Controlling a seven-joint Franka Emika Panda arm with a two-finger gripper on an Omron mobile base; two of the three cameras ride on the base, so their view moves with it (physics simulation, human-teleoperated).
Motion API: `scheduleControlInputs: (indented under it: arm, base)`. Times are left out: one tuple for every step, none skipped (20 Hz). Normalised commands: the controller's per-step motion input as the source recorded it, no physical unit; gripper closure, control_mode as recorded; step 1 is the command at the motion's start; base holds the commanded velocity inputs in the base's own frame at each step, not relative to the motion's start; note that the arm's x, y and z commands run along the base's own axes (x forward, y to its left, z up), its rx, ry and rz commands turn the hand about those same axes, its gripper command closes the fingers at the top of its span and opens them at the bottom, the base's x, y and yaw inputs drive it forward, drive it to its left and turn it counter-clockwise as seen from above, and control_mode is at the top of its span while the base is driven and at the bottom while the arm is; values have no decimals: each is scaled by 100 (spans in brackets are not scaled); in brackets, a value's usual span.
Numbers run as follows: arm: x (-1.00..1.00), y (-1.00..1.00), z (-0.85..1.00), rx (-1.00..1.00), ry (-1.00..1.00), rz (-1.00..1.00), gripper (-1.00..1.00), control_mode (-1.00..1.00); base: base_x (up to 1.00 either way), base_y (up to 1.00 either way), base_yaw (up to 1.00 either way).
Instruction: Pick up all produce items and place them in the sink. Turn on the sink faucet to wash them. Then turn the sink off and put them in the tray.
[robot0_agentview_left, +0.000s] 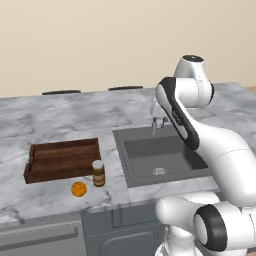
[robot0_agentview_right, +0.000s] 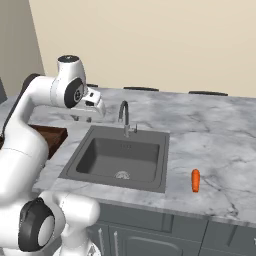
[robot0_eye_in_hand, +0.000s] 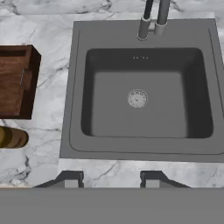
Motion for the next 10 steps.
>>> scheduleControlInputs:
  arm:
    - [-3, -3, 0, 0, 0, 0, -100, -100]
    - [-9, -5, -3, 0, -1, 0, -100, -100]
    - [-18, -26, -3, 0, -5, 0, -100, -100]
    - [-21, -26, -2, 1, -5, 0, -100, -100]
    - [-20, -35, -2, 1, -3, 0, -100, -100]
    - [-20, -46, 0, 3, -4, 0, -100, -100]
    - [-16, -46, 0, 3, -4, 0, -100, -100]
    - [-16, -54, 0, 4, -4, 0, -100, -100]
    - [-14, -57, 0, 4, -5, 0, -100, -100]
    - [-14, -58, -5, 4, -6, 0, -100, -100]
  base:
    - [0, 0, 0]
    - [0, 0, 0]
    - [0, 0, 0]
    - [0, 0, 0]
    - [0, 0, 0]
    - [0, 0, 0]
    - [0, 0, 0]
    - [0, 0, 0]
    - [0, 0, 0]
    - [0, 0, 0]
